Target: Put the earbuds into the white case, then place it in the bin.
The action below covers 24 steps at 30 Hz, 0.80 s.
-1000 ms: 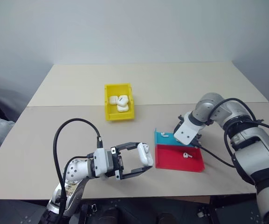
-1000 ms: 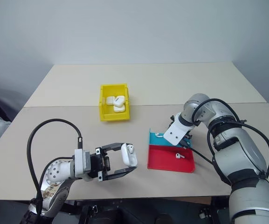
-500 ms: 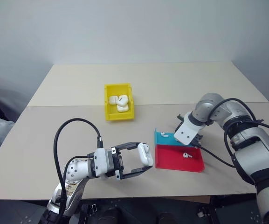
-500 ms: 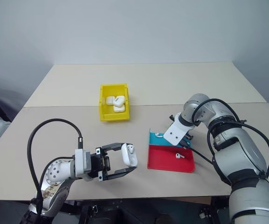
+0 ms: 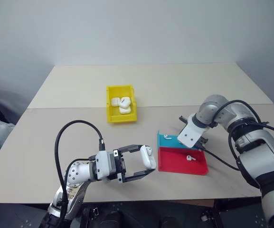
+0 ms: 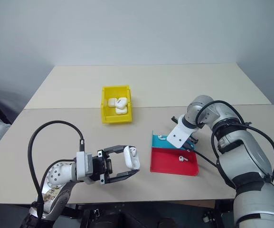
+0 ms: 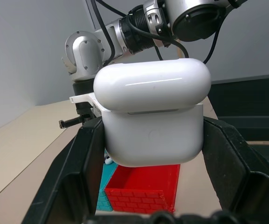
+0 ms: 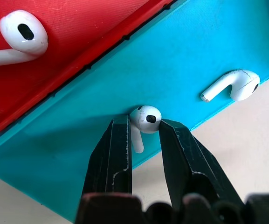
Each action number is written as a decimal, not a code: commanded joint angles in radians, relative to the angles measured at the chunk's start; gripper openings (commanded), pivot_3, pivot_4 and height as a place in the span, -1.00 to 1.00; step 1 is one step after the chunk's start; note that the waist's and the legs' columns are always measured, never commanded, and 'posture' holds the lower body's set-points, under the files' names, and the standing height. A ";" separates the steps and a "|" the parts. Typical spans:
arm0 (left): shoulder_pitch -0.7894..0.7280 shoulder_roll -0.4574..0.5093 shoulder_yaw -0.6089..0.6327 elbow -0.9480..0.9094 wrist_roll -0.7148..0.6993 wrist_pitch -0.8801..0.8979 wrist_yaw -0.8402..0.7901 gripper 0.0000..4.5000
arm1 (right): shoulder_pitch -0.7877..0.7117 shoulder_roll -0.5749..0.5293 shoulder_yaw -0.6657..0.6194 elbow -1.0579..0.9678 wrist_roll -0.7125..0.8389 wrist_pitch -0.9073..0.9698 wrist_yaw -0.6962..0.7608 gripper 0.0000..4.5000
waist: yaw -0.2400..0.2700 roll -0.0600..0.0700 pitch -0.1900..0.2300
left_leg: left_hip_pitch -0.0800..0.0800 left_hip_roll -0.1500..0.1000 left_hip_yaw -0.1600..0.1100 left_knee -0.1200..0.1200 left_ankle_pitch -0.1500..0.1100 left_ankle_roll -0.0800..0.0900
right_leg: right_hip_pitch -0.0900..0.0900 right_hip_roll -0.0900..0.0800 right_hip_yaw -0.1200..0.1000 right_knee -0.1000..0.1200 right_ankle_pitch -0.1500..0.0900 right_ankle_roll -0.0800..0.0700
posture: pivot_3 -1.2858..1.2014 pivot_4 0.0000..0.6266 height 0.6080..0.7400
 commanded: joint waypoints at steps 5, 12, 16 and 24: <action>-0.033 -0.013 0.015 -0.033 -0.051 -0.009 0.005 0.25 | 0.132 -0.074 -0.266 -0.458 0.370 0.527 0.109 -0.57 | 0.004 0.000 0.000 | -0.001 0.000 0.000 0.000 0.000 0.000 | -0.001 0.000 0.000 0.000 0.000 0.000 | 0.03 -0.52 1.00; -0.086 -0.032 0.010 -0.018 -0.082 0.012 -0.001 0.25 | 0.413 -0.152 -0.626 -1.179 0.791 1.334 -0.087 -0.57 | 0.023 0.000 0.000 | -0.003 0.001 -0.001 0.000 0.000 0.001 | 0.000 0.000 -0.002 -0.001 0.000 0.000 | 0.03 -0.52 1.00; -0.126 -0.044 0.002 -0.004 -0.096 0.034 -0.005 0.25 | 0.513 -0.066 -0.866 -1.437 1.143 1.673 -0.315 -0.57 | 0.023 0.000 0.000 | -0.004 0.001 -0.002 0.001 -0.001 0.001 | 0.000 0.000 -0.003 -0.001 0.000 0.000 | 0.03 -0.52 1.00; -0.174 -0.085 -0.008 0.007 -0.106 0.079 0.014 0.25 | 0.700 0.031 -1.092 -1.608 1.751 1.788 -0.643 -0.57 | 0.029 -0.001 0.000 | -0.004 0.000 -0.002 0.001 -0.001 0.001 | 0.001 0.000 -0.004 -0.002 0.000 0.000 | 0.03 -0.52 1.00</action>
